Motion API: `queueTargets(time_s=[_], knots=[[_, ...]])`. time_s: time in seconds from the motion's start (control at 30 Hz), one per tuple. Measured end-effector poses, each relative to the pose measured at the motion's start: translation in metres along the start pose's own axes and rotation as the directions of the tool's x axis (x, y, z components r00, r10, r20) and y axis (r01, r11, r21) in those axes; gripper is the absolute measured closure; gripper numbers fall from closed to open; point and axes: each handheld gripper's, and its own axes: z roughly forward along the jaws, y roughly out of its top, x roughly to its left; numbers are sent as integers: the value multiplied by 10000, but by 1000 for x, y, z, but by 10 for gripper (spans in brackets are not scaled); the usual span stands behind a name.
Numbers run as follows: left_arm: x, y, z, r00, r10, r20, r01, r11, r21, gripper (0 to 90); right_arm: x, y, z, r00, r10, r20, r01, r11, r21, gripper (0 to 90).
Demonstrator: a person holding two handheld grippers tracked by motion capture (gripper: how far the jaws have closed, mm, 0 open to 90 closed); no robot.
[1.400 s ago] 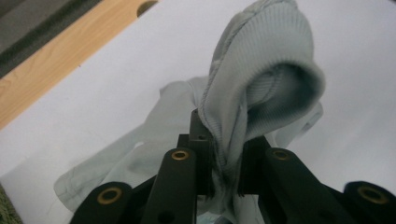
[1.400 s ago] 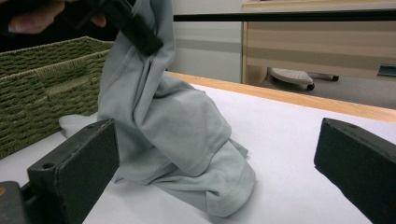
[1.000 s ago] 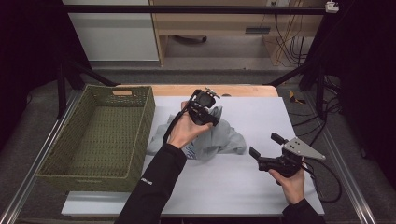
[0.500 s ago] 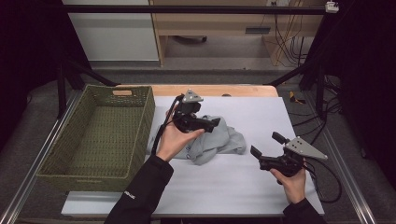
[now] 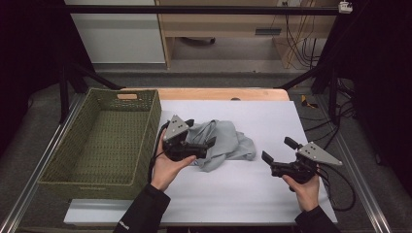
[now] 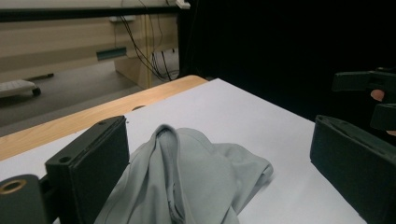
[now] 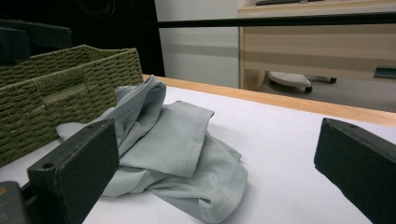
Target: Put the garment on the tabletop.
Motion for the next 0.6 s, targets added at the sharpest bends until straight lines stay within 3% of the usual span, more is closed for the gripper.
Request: queueTargets(time_s=[0.3, 0.43, 0.6], knots=[[-2, -31, -22, 9994, 35, -341, -37, 10000, -45, 10, -2, -2, 0, 9999, -47, -103, 47, 10000, 5, 7], [-2, -39, -30, 9984, -183, -530, 182, 9998, -16, 0, -2, -2, -1, 9999, -44, -135, 44, 10000, 3, 7], [-4, -41, -37, 9980, -147, -620, 144, 9999, -49, 0, -3, -3, -1, 10000, -31, -75, 31, 10000, 46, 7]])
